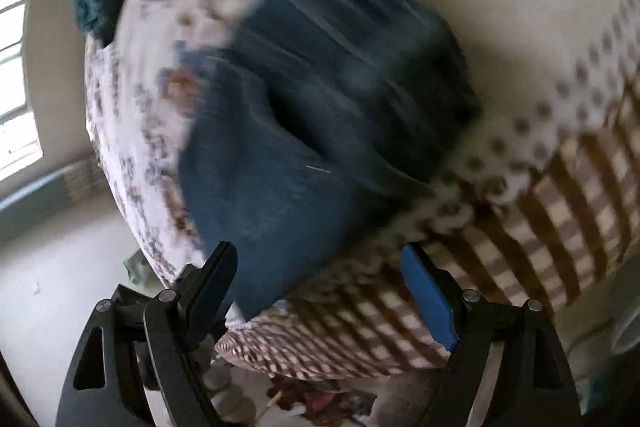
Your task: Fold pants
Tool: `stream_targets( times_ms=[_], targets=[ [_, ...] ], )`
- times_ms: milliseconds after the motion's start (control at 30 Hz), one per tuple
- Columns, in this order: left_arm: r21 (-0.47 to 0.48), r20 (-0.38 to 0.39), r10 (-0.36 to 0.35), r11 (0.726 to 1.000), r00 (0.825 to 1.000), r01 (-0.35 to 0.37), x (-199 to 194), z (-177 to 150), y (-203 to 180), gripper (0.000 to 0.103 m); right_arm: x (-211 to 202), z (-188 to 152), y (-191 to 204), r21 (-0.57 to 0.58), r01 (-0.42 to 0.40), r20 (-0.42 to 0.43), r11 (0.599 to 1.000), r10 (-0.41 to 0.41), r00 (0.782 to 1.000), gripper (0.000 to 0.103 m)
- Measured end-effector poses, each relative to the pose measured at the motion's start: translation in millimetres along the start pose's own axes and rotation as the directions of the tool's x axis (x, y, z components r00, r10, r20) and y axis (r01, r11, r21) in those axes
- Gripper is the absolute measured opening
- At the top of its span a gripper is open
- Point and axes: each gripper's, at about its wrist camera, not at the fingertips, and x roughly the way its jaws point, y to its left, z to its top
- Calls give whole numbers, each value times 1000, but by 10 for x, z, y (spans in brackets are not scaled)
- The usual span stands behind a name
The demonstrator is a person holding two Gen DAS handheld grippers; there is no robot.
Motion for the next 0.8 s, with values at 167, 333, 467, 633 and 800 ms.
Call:
stream_targets(
  times_ms=[167, 333, 467, 633, 800],
  targets=[
    [-50, -37, -26, 998, 999, 24, 293, 45, 115, 103, 437, 177, -400, 47, -103, 43, 994, 101, 994, 88],
    [7, -50, -36, 999, 998, 36, 420, 144, -39, 103, 488, 197, -484, 82, -266, 141, 961, 253, 957, 92],
    [30, -53, -54, 998, 997, 55, 452, 194, -121, 103, 447, 212, -685, 204, -421, 198, 884, 384, 902, 92],
    [61, -43, -79, 995, 996, 81, 543, 249, -216, 103, 602, 304, -717, 199, -400, 196, 895, 364, 911, 93],
    [97, 35, -116, 989, 993, 112, 355, 250, -298, 64, 395, 234, -401, 120, -326, 257, 938, 288, 923, 76]
  ],
)
